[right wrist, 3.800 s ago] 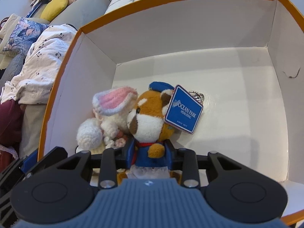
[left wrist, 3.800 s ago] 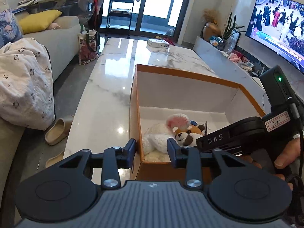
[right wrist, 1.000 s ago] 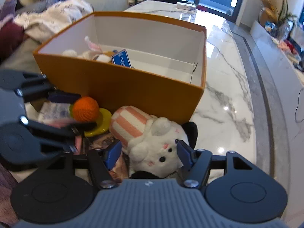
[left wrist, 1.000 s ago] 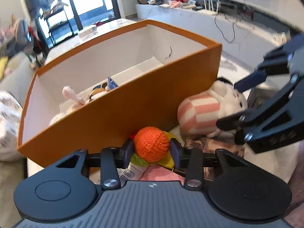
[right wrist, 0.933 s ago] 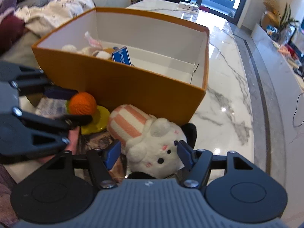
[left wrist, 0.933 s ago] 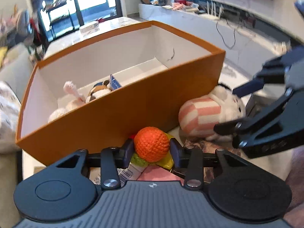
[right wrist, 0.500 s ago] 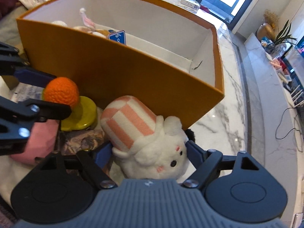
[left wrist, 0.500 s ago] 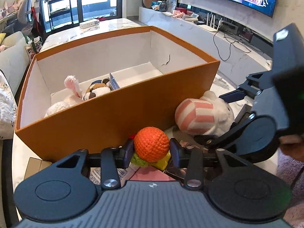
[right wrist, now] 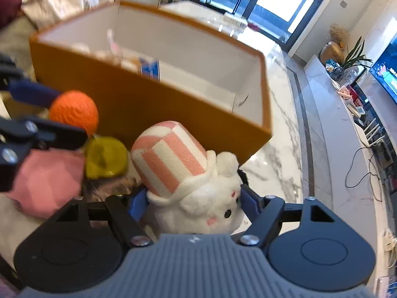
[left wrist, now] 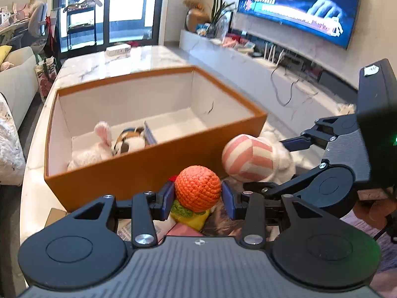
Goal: Organize objects
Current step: 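Carry both toys over the orange box and release the striped-hat plush from right gripper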
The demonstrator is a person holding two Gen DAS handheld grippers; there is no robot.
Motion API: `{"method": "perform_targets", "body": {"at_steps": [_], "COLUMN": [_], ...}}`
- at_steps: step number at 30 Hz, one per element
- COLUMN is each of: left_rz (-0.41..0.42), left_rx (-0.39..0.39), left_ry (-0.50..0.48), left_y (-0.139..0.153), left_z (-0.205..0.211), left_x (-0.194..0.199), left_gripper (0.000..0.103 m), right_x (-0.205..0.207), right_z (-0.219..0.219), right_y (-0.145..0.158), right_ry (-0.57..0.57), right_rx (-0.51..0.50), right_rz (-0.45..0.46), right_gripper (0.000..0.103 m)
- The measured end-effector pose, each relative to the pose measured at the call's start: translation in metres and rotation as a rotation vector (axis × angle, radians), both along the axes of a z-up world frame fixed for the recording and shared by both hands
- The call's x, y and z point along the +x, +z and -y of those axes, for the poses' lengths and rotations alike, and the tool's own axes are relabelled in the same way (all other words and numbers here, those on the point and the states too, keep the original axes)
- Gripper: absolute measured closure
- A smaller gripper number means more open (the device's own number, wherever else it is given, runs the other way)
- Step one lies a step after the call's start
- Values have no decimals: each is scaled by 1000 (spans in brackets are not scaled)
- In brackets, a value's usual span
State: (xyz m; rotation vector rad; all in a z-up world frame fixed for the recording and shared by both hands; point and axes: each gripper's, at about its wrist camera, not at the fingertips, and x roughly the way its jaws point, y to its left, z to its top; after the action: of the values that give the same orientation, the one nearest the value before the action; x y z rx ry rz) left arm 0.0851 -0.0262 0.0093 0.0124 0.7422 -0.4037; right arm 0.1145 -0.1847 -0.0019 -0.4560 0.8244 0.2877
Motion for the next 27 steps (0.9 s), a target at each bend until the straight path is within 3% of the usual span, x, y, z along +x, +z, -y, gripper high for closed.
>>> {"method": "perform_targets", "body": {"at_steps": [8,13,19,27], "left_rz": [112,176,210,165], "left_rx": [-101,-130,-142,-141], "left_ry": [-2,47,108,188], "left_y": [42,63,76,65], "left_z": [-11,-24,-39,-63], "left_x": [-14,-7,18,54], "left_gripper": [56,56,56,56], "right_x": [-7,-6,18,93], "right_z": [23,20,6,-18], "right_y": [60,93,118,104], "right_ry": [-17,-11,-5,-65], "right_rx": [281,435,494,563], "right_rz": [-32,-21,20,-89], "right_gripper": [26,26,26,26]}}
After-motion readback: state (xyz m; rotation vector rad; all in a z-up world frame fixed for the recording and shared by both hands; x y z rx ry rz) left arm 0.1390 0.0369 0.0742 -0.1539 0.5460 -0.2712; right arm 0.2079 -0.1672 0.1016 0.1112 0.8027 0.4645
